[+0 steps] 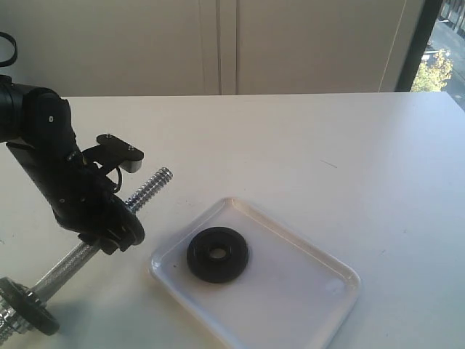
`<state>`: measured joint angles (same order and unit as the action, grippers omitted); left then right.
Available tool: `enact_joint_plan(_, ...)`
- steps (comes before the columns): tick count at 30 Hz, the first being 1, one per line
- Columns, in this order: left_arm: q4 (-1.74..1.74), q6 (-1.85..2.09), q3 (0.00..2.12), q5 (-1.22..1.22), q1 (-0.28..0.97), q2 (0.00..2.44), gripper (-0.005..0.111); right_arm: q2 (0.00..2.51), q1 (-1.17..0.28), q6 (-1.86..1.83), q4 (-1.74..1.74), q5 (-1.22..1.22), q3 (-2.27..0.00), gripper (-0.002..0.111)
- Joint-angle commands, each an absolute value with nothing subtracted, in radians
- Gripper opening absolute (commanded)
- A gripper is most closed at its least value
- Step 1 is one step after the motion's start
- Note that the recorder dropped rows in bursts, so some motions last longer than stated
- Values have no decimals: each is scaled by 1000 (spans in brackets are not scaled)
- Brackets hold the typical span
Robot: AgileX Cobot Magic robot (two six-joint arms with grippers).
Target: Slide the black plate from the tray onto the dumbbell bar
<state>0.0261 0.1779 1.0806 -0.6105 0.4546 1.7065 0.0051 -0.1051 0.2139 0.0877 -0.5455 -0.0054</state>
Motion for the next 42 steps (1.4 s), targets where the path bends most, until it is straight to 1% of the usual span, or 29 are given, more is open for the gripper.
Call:
enact_joint_plan(1, 48, 210, 1093, -637, 460, 1664, 0, 0, -109, 320, 94, -447, -29, 0)
enact_joint_plan(3, 48, 210, 1093, -637, 460, 1664, 0, 16, -109, 320, 94, -83, -103, 0)
enact_joint_plan(5, 48, 210, 1093, -636, 460, 1664, 0, 91, -109, 317, 94, 104, -171, 0)
enact_joint_plan(8, 50, 210, 1093, -619, 460, 1664, 0, 276, -127, 260, 108, 250, -274, 0)
enact_joint_plan(10, 50, 210, 1093, -617, 460, 1664, 0, 446, -158, 57, 231, 347, -369, 0)
enact_joint_plan(12, 52, 210, 1093, -617, 460, 1664, 0, 612, -198, -270, 457, 446, -464, 0)
enact_joint_plan(14, 51, 210, 1093, -615, 460, 1664, 0, 805, -241, -574, 648, 608, -579, 0)
enact_joint_plan(15, 51, 210, 1093, -615, 460, 1664, 0, 993, -288, -742, 724, 761, -693, 0)
enact_joint_plan(16, 51, 210, 1093, -615, 460, 1664, 0, 1064, -311, -746, 714, 799, -737, 0)
enact_joint_plan(17, 51, 210, 1093, -615, 460, 1664, 0, 1218, -380, -653, 591, 825, -838, 0)
enact_joint_plan(18, 51, 210, 1093, -615, 460, 1664, 0, 1270, -415, -595, 490, 825, -874, 0)
enact_joint_plan(19, 51, 210, 1093, -615, 460, 1664, 0, 1384, -514, -465, 286, 826, -956, 0)
enact_joint_plan(20, 51, 210, 1093, -615, 460, 1664, 0, 1432, -564, -416, 215, 831, -984, 0)
enact_joint_plan(21, 51, 210, 1093, -608, 460, 1664, 0, 1516, -650, -360, 93, 837, -1054, 0)
enact_joint_plan(24, 51, 210, 1093, -606, 460, 1664, 0, 1665, -727, -355, 64, 819, -1173, 1)
enact_joint_plan(25, 51, 210, 1093, -606, 460, 1664, 0, 1696, -729, -355, 83, 822, -1197, 4)
enact_joint_plan(27, 51, 210, 1093, -606, 460, 1664, 0, 1754, -729, -365, 124, 816, -1245, 26)
enact_joint_plan(29, 51, 210, 1093, -606, 460, 1664, 0, 1773, -729, -369, 163, 753, -1275, 70)
enact_joint_plan(30, 51, 210, 1093, -606, 460, 1664, 0, 1775, -729, -369, 185, 701, -1275, 90)
enact_joint_plan(31, 51, 210, 1093, -606, 460, 1664, 0, 1777, -729, -369, 190, 686, -1275, 101)
enact_joint_plan(32, 51, 210, 1093, -606, 460, 1664, 0, 1777, -729, -373, 190, 674, -1275, 105)
enact_joint_plan(42, 51, 210, 1093, -596, 460, 1664, 0, 1857, -729, -360, 153, 648, -1289, 105)
